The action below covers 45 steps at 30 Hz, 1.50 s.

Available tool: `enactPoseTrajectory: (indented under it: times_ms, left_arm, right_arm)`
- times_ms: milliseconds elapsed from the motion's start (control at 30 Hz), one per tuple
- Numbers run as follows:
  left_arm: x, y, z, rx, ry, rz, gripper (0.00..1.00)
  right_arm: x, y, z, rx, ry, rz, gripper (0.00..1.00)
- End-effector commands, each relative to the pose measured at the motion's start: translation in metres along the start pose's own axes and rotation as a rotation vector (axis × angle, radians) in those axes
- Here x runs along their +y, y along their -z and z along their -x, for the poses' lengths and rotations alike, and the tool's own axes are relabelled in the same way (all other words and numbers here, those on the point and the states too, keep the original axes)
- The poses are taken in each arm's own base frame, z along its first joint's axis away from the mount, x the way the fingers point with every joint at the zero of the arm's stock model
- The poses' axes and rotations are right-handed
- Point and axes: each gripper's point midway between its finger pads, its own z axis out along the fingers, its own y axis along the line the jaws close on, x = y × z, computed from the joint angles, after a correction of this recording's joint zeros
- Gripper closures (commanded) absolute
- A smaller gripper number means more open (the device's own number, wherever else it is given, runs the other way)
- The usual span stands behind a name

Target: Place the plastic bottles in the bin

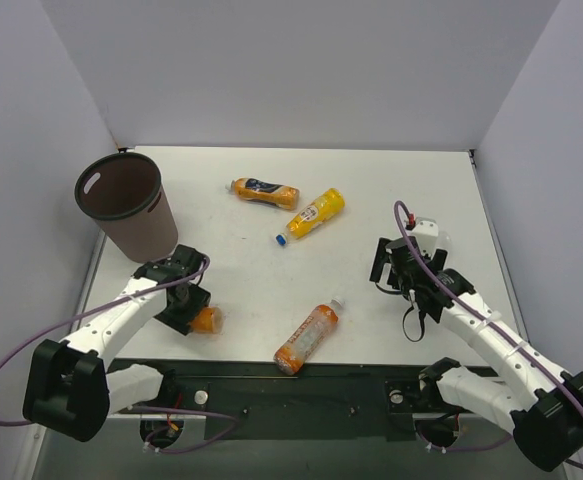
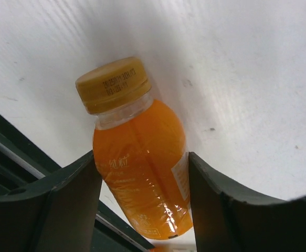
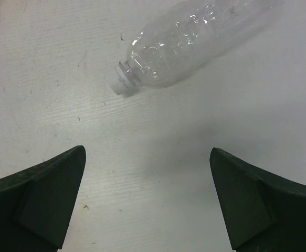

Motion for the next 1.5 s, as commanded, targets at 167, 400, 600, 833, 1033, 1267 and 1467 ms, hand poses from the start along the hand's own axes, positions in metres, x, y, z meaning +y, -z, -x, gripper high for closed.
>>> enactPoseTrajectory:
  times_ms: [167,400,600,833,1033,1267,1467]
  left_arm:
    - [-0.090,0.069,-0.021,0.008,-0.224,-0.248,0.64]
    - [-0.171,0.209,0.054,-0.391,-0.499,-0.448,0.67]
    - [-0.207,0.321,0.113,-0.686,-0.537,-0.681,0.68]
    - [-0.189,0.312,0.221,-0.732,-0.307,-0.553,0.68]
    - [-0.181,0.257,0.274,-0.600,-0.212,-0.520,0.68]
    - [-0.174,0.212,0.295,-0.582,-0.166,-0.395,0.42]
    - [-0.169,0.221,0.291,-0.597,-0.177,-0.410,0.05]
  right_arm:
    - [-0.003,0.015,0.021,-0.054,-0.055,-0.002,0.01]
    - [0.003,0.027,0.027,-0.102,-0.186,0.062,0.03]
    - [-0.005,0.029,0.029,-0.144,-0.226,0.039,0.03]
    - [-0.004,0.035,0.028,-0.122,-0.205,0.029,0.04]
    - [-0.012,0.043,0.026,-0.160,-0.163,0.016,0.04]
    - [-0.028,0.047,0.021,-0.182,-0.167,-0.020,0.04]
    - [-0.032,0.045,0.015,-0.172,-0.168,-0.041,0.04]
